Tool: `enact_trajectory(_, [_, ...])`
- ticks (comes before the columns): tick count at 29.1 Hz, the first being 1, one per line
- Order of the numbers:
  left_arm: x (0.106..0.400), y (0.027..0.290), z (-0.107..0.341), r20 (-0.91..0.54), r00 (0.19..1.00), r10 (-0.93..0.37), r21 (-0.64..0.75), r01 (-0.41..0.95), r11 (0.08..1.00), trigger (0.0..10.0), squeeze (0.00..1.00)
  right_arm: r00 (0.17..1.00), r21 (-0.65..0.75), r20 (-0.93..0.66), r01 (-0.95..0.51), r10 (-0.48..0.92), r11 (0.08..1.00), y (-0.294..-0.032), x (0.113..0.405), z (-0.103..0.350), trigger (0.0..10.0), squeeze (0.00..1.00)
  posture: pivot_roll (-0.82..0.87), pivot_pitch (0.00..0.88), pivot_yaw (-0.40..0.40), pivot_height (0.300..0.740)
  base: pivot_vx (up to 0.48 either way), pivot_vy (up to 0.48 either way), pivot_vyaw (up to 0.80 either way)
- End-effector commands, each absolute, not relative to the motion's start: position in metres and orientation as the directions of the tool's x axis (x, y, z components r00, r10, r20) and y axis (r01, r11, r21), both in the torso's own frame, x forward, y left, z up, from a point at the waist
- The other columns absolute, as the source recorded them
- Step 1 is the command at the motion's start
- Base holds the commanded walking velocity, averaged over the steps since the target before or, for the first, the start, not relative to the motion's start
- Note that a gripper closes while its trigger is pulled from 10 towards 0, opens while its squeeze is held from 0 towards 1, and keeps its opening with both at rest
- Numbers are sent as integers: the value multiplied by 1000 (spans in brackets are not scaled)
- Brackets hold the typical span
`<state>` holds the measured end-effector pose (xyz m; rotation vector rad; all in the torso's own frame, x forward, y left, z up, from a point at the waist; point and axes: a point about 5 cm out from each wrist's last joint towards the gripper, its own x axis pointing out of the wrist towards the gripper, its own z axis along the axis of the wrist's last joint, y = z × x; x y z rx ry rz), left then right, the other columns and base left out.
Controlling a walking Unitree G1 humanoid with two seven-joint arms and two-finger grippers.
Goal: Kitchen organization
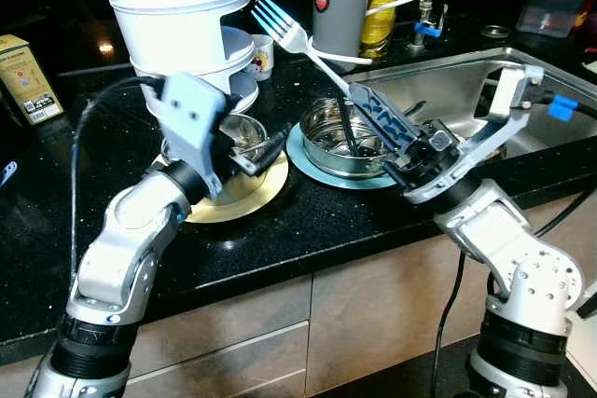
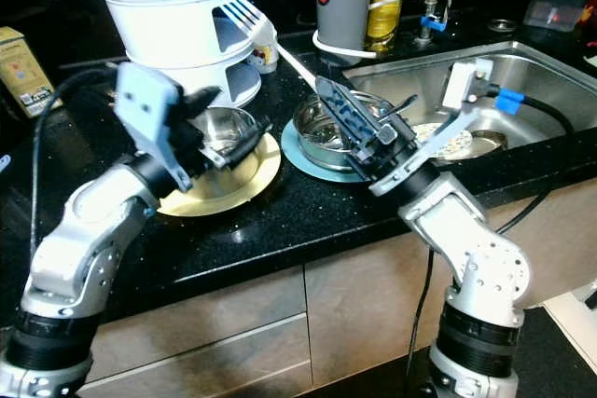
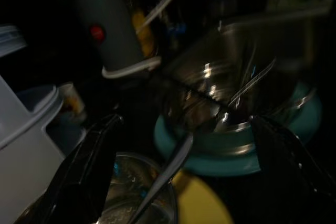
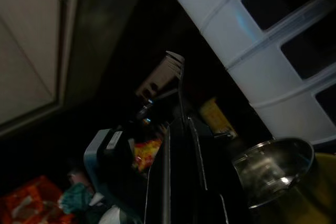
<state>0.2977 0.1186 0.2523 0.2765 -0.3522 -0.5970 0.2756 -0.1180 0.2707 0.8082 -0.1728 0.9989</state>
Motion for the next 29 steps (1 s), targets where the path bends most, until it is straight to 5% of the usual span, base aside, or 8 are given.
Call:
enact_trajectory(1, [301, 120, 250, 220, 787, -577, 404, 464, 788, 10000, 0, 555, 517, 467, -803, 688, 296, -111, 277, 273, 10000, 0, 4, 0, 16, 740, 0, 0, 0])
enact_trajectory(18, [302, 101, 238, 156, 759, -632, 489, 497, 717, 10000, 0, 587, 513, 463, -788, 664, 339, -111, 282, 276, 10000, 0, -7, 0, 17, 740, 0, 0, -354])
enact_trajectory(29, [312, 107, 228, 80, 848, -523, 522, 412, 747, 10000, 0, 580, 501, 450, -793, 679, 346, -107, 282, 275, 10000, 0, -6, 0, 17, 740, 0, 0, 0])
